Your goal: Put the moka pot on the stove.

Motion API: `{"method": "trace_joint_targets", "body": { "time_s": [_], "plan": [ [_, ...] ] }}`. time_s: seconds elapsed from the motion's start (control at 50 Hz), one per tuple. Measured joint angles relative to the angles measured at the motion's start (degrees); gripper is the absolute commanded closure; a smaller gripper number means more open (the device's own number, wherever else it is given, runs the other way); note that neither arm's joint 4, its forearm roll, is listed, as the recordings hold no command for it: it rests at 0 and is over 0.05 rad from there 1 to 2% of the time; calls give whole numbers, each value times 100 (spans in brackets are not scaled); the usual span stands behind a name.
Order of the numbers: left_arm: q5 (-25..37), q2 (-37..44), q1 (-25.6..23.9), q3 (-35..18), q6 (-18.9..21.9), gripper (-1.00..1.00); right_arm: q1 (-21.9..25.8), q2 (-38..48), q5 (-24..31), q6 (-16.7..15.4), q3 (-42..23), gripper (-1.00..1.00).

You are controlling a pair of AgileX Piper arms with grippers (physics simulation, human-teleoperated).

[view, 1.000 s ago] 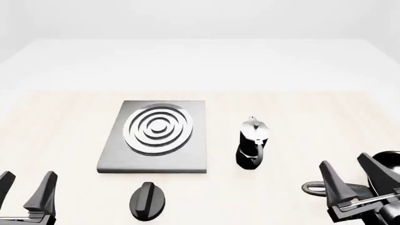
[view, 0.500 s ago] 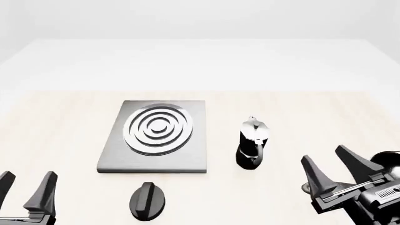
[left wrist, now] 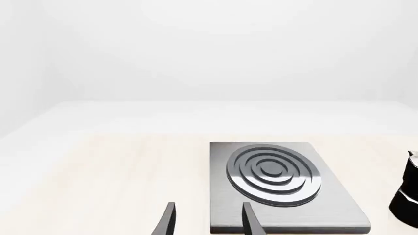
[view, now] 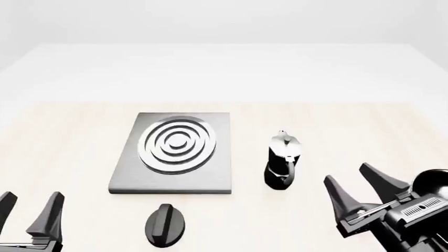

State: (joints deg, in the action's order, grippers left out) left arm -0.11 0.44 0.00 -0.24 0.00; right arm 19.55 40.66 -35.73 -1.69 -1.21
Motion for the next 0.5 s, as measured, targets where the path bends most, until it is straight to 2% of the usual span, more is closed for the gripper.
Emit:
{"method": "trace_joint_targets", "body": {
  "time_s": [0.5],
  "plan": [
    [0, 0, 0, 0, 0, -100, 163, 1142, -933, 58, -43, -100]
  ]
}}
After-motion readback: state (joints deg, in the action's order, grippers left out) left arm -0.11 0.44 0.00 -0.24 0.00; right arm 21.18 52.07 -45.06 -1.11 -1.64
